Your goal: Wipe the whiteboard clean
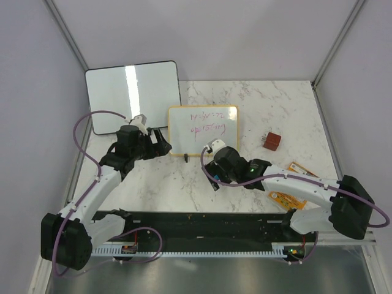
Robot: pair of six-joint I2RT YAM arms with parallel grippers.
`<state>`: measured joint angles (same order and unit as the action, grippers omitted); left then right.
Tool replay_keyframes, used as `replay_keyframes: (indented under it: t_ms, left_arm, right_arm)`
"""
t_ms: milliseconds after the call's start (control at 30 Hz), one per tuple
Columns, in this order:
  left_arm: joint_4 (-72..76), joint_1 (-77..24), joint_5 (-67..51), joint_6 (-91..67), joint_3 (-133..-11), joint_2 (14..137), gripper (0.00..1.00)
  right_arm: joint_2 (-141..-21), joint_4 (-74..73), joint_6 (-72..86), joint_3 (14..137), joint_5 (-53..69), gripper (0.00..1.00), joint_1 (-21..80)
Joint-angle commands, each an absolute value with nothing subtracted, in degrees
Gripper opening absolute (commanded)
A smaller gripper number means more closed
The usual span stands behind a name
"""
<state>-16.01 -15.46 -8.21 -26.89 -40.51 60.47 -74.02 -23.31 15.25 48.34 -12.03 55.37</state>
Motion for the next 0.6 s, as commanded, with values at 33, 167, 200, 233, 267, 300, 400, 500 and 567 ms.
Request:
replay_keyframes:
  t_ms: [33,167,200,233,267,300,400,500,567]
  left_arm:
    - [-13.01,-15.29,-11.16,-24.52,-40.52,60.12,0.99]
    - [-13.97,-15.29,-11.42,-24.52,-41.04,60.99,0.99]
    - [-14.06,-15.29,-11.69,-24.43,-41.39,61.26,1.0]
    - [-14.15,-15.29,-11.95,-24.43,-41.48,61.78,0.99]
    - [-14.15,-15.29,-12.04,-24.43,-41.57,62.14,0.99]
    - [-14.15,-15.38,-12.04,-24.43,-41.66,62.31,1.0]
    - [-14.33,-15.29,-12.04,-24.43,-41.66,62.84,0.99]
    - [-14.33,-15.29,-12.04,-24.43,-41.75,62.75,1.0]
    - [-14.41,-15.29,-12.04,-24.52,-41.75,62.93,1.0]
  right_arm:
    - [-81.11,-20.4,15.47,49.75,-17.22,0.93,57.39]
    - [-86.3,-18.02,14.59,50.79,-19.85,0.82,57.39]
    - [-88.14,-18.02,14.5,52.11,-20.12,0.81,57.31]
    - [-88.94,-17.67,13.98,52.64,-19.08,0.81,57.39]
    - [-89.64,-16.45,13.97,53.17,-18.64,0.81,57.39]
    - [-91.13,-16.09,13.8,54.22,-18.28,0.79,57.39]
    - [-93.68,-15.21,13.8,56.07,-18.98,0.78,57.39]
    - [-95.7,-14.33,13.1,57.21,-20.21,0.74,57.3]
    - [-96.67,-13.98,12.83,58.0,-20.3,0.74,57.04]
